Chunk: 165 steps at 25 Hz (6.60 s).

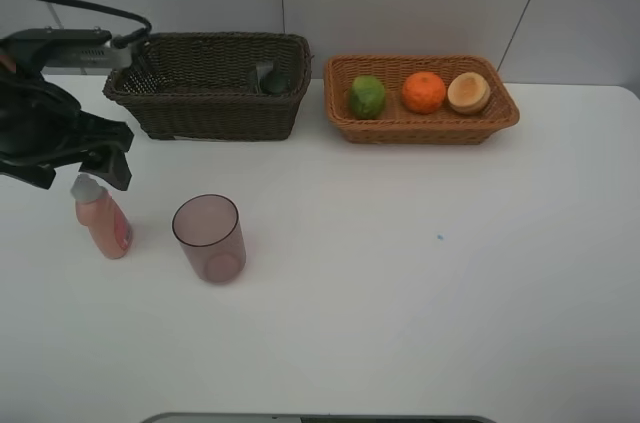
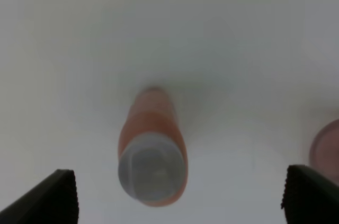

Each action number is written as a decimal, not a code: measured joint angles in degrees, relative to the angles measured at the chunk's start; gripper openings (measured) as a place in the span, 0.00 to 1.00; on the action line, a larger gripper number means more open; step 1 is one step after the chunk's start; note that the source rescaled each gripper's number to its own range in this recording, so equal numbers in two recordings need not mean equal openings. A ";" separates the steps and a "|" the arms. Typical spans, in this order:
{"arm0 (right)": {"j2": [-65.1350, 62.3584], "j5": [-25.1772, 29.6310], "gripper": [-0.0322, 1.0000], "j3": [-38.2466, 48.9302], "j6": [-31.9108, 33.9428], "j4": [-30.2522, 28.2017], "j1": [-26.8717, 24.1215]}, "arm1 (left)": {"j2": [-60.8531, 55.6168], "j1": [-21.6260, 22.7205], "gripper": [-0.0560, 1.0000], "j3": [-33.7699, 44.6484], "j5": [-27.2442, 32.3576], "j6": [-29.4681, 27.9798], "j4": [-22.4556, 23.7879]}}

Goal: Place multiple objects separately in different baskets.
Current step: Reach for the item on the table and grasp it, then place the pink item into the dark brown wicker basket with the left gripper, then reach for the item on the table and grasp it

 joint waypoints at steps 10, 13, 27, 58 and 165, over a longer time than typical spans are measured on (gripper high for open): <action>0.00 0.00 0.92 0.00 0.00 0.00 0.00 | 6.63 -0.07 0.99 0.00 -2.04 -3.92 1.19; 0.00 0.00 0.92 0.00 0.00 0.00 0.00 | 7.55 -0.07 0.99 0.00 -3.51 -3.97 1.24; 0.00 0.00 0.92 0.00 0.00 0.00 0.00 | 13.37 -0.07 0.99 0.00 -7.70 -4.41 1.13; 0.00 0.00 0.92 0.00 0.00 0.00 0.00 | 15.35 -0.07 0.42 0.00 -10.82 -3.30 1.38; 0.00 0.00 0.92 0.00 0.00 0.01 0.00 | 16.34 -0.17 1.00 -40.78 20.42 24.05 -12.23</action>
